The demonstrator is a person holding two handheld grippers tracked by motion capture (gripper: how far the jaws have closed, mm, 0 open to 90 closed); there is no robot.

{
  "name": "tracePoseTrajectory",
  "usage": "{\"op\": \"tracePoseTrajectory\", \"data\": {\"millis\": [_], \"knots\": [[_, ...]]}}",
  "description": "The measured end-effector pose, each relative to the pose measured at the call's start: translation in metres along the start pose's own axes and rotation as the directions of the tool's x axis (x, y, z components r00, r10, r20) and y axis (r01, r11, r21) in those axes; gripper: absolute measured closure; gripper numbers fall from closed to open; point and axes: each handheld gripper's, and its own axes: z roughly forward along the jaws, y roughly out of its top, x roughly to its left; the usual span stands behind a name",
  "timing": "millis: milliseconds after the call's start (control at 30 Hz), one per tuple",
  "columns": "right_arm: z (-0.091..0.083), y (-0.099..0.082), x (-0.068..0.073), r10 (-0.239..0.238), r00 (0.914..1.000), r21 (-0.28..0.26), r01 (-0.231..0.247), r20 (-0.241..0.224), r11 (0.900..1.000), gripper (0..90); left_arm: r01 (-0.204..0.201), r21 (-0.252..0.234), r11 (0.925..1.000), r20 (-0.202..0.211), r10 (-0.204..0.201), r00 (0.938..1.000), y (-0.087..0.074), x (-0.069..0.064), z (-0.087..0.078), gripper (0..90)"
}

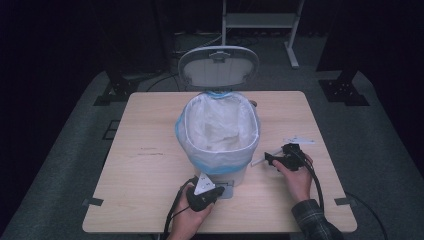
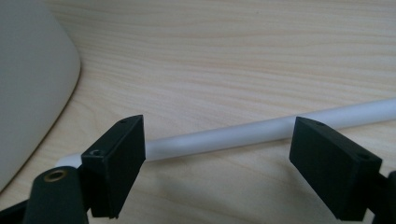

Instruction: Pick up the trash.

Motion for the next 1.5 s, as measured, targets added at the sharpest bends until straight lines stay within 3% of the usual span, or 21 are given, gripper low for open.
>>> {"op": "tracePoseTrajectory", "data": {"millis": [100,233,267,367,400,467,533,633,667,1067,1500], "knots": [[0.001,0.001,0.001,0.006,0.9999,-0.004,-0.006,-0.009,1.0000,17.4,-0.001,0.001,1.0000,0.000,0.001,1.0000,0.000,0.000,0.000,90.0],[-0.003,0.008,0.008,-0.025,0.9995,-0.033,0.024,-0.021,0.9992,23.6,0.000,0.000,1.0000,0.000,0.000,1.0000,0.000,0.000,0.000,90.0],[-0.004,0.013,0.012,-0.039,0.9986,-0.052,0.037,-0.034,0.9979,32.2,0.000,0.000,1.0000,0.000,0.000,1.0000,0.000,0.000,0.000,90.0],[-0.003,0.016,0.016,-0.058,0.9969,-0.070,0.055,-0.052,0.9960,40.7,-0.001,0.001,1.0000,0.000,0.001,1.0000,0.000,0.000,0.000,90.0],[0.001,0.018,0.021,-0.083,0.9937,-0.049,0.080,-0.075,0.9956,49.2,-0.001,0.001,1.0000,0.000,0.001,1.0000,0.000,0.000,0.000,90.0],[0.002,0.019,0.023,-0.087,0.9929,-0.046,0.084,-0.081,0.9954,52.8,-0.001,0.000,1.0000,0.000,0.001,1.0000,0.000,0.000,0.000,90.0],[0.005,0.020,0.030,-0.126,0.9854,-0.029,0.123,-0.115,0.9919,63.8,0.000,0.000,1.0000,0.000,0.000,1.0000,0.000,0.000,0.000,90.0],[0.006,0.020,0.034,-0.141,0.9799,-0.023,0.139,-0.141,0.9900,70.0,0.000,0.000,1.0000,0.000,0.000,1.0000,0.000,0.000,0.000,90.0],[0.007,0.018,0.037,-0.154,0.9743,-0.007,0.155,-0.165,0.9880,75.6,0.001,-0.001,1.0000,0.000,-0.001,1.0000,0.000,0.000,0.000,90.0],[0.013,0.006,0.053,-0.196,0.9519,0.061,0.215,-0.236,0.9746,80.8,-0.002,0.001,1.0000,0.000,0.002,1.0000,0.000,0.000,0.000,90.0],[-0.001,-0.001,0.053,-0.220,0.9433,0.086,0.247,-0.249,0.9651,80.3,-0.002,0.002,1.0000,0.000,0.002,1.0000,0.000,0.000,0.000,90.0]]}}
